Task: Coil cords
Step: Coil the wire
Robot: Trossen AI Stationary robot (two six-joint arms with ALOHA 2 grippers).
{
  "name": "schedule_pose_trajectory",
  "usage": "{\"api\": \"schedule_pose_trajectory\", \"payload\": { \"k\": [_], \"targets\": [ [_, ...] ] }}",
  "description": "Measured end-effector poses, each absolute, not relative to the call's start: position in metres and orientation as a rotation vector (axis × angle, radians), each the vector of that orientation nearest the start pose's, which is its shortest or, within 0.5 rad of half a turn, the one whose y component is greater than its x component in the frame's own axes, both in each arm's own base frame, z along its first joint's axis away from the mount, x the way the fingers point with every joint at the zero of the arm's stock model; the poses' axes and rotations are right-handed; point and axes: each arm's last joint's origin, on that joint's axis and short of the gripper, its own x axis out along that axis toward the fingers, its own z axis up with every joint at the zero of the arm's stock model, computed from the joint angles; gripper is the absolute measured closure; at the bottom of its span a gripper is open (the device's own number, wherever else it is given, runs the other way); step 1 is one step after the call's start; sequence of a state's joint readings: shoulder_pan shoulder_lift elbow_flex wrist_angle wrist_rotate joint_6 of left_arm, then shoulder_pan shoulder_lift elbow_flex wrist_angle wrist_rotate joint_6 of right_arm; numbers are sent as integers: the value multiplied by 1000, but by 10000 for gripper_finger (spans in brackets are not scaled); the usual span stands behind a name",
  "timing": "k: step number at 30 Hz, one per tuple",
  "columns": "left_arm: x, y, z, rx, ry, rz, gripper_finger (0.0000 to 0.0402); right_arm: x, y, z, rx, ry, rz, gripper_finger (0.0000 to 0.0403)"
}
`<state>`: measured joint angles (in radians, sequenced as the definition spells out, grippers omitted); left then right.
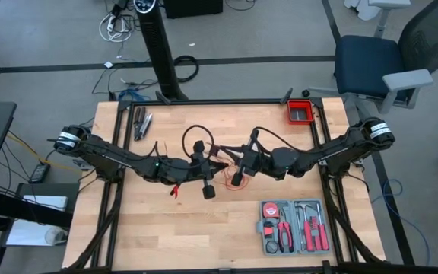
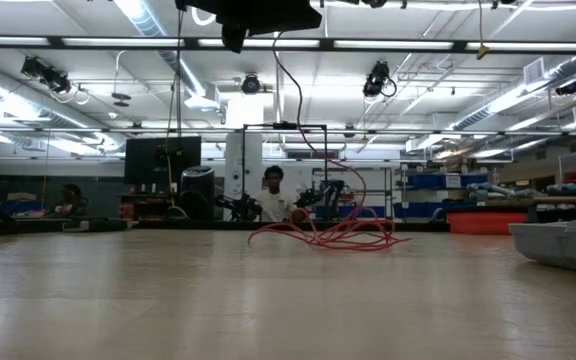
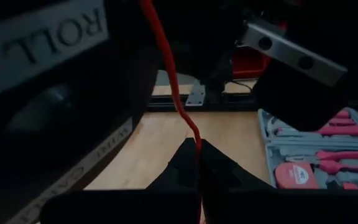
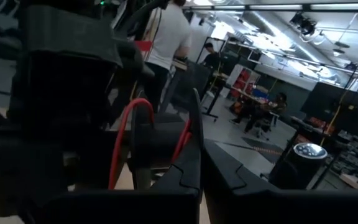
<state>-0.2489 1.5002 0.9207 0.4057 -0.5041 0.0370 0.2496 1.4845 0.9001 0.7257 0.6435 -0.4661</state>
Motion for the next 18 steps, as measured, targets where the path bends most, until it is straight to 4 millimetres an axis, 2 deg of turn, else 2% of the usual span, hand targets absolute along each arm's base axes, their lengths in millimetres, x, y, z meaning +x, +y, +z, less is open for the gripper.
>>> {"api": "schedule_pose_trajectory", "payload": {
  "k": [18],
  "targets": [
    [324,-66,270,159,151,334,399,316,70,296,-238,-81,-411,402]
  ]
}}
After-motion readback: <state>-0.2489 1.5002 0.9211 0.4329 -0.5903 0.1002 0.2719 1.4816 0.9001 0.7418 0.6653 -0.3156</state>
